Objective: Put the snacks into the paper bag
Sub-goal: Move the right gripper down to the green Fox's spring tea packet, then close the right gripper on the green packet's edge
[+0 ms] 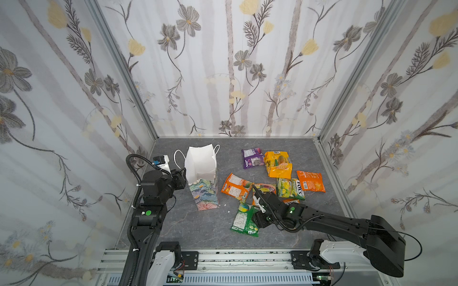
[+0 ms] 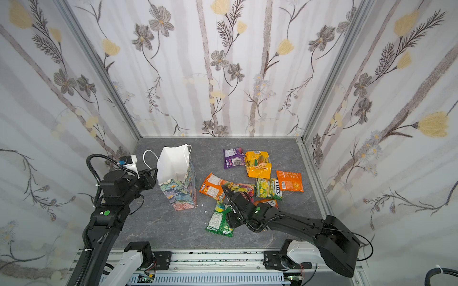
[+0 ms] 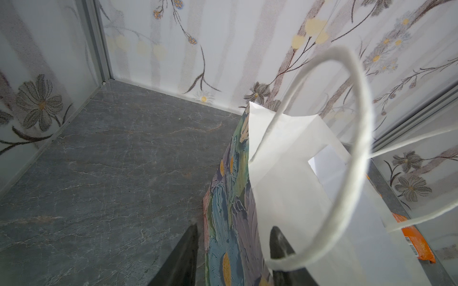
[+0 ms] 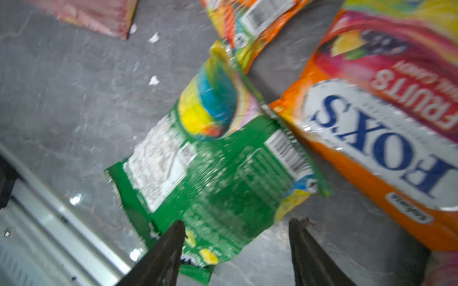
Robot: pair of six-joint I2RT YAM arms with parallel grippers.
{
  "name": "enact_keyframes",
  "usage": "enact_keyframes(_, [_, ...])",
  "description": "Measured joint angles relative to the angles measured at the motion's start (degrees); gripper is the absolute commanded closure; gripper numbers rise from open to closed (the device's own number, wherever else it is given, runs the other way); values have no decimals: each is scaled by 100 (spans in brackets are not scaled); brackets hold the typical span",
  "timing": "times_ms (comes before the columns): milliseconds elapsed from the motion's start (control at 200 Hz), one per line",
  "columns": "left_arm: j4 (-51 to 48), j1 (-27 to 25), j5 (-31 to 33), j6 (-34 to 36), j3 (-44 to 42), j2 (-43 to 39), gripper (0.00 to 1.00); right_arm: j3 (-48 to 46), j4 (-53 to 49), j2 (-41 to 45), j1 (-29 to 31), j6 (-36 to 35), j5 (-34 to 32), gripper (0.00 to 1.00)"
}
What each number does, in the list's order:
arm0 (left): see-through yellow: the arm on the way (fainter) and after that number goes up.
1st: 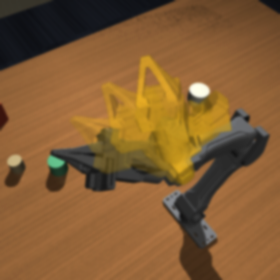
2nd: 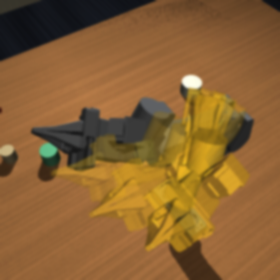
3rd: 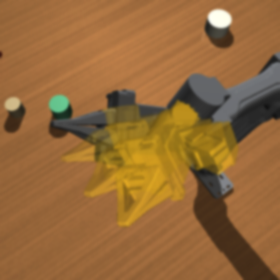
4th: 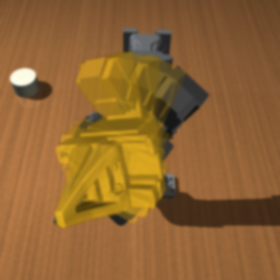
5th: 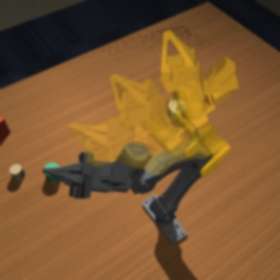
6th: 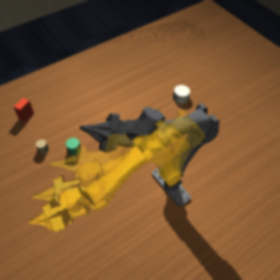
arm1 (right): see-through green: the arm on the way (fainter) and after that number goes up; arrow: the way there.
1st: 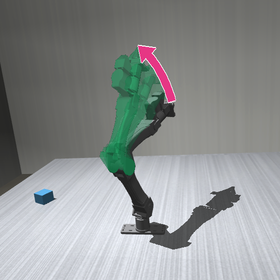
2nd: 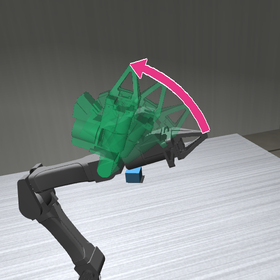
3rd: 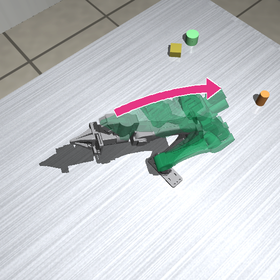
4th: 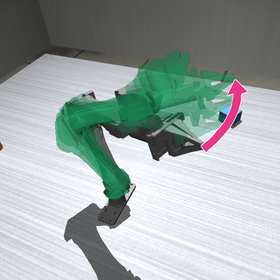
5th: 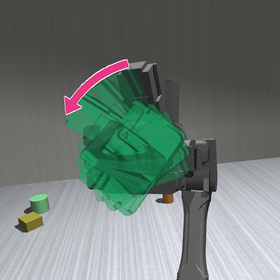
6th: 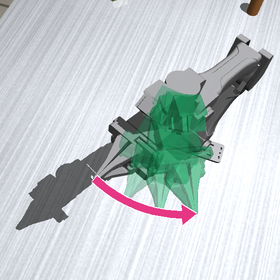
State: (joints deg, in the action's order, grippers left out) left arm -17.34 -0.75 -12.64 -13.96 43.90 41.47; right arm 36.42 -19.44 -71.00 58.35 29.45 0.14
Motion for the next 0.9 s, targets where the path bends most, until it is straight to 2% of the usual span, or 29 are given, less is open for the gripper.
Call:
enact_keyframes(145, [-2, 0, 0, -20, -2, -37, 54, 127, -249, -17, 765, -17, -157, 34])
enact_keyframes(330, [-2, 0, 42, -44, -33, -83, 54, 516, -560, -317, 1526, -74, -807, 33])
enact_keyframes(684, [-7, -7, 57, -109, -55, -70, 54, 872, -881, -721, 2157, -144, -1552, 36])
enact_keyframes(899, [-4, -15, 59, -114, -55, -28, 54, 809, -1027, -772, 2271, -74, -1716, 35])
